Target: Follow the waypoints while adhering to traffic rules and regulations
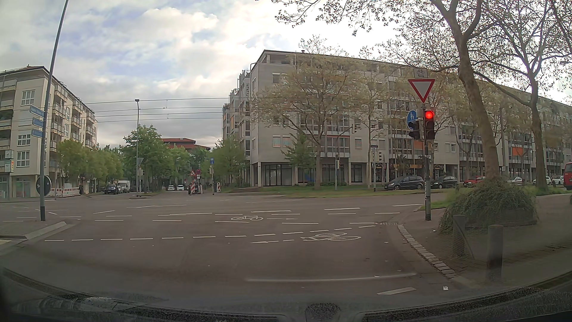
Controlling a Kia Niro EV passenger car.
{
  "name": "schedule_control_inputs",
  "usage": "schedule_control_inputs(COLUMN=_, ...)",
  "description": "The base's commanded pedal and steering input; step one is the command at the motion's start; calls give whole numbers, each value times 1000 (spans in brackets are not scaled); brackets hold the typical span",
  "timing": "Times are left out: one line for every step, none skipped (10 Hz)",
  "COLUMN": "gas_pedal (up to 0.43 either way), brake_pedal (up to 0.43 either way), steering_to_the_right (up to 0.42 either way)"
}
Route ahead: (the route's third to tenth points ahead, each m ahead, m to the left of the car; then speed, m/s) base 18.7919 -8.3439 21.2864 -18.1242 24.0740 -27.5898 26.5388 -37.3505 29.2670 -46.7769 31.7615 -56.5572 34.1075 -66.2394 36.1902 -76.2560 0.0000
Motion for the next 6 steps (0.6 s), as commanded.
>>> schedule_control_inputs(gas_pedal=0, brake_pedal=201, steering_to_the_right=66)
schedule_control_inputs(gas_pedal=0, brake_pedal=201, steering_to_the_right=66)
schedule_control_inputs(gas_pedal=0, brake_pedal=201, steering_to_the_right=66)
schedule_control_inputs(gas_pedal=0, brake_pedal=201, steering_to_the_right=66)
schedule_control_inputs(gas_pedal=0, brake_pedal=201, steering_to_the_right=67)
schedule_control_inputs(gas_pedal=0, brake_pedal=201, steering_to_the_right=67)
